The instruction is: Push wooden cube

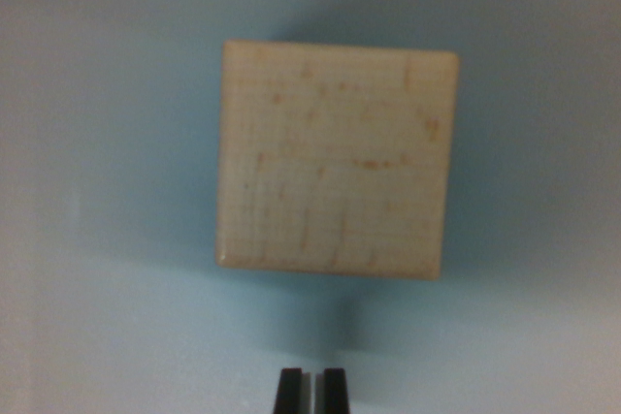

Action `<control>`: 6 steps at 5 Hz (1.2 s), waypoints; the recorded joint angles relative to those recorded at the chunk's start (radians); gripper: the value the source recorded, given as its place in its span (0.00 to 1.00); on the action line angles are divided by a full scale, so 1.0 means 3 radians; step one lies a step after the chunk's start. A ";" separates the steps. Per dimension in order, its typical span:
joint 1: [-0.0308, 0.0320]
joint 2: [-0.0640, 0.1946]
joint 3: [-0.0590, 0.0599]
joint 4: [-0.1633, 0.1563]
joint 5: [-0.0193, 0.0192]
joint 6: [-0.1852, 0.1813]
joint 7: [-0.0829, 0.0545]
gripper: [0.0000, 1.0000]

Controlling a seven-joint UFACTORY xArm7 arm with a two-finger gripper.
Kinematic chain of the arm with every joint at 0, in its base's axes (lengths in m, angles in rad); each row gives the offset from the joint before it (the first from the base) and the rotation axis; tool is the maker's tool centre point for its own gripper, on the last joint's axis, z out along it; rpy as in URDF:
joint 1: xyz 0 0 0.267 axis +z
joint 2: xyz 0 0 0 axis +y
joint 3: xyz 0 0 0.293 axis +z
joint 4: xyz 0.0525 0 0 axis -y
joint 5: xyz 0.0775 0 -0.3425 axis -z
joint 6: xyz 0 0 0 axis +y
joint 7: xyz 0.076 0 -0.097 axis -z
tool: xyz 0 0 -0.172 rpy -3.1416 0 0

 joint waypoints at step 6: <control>0.0000 0.0013 -0.0002 0.0022 -0.0001 0.0009 -0.0002 1.00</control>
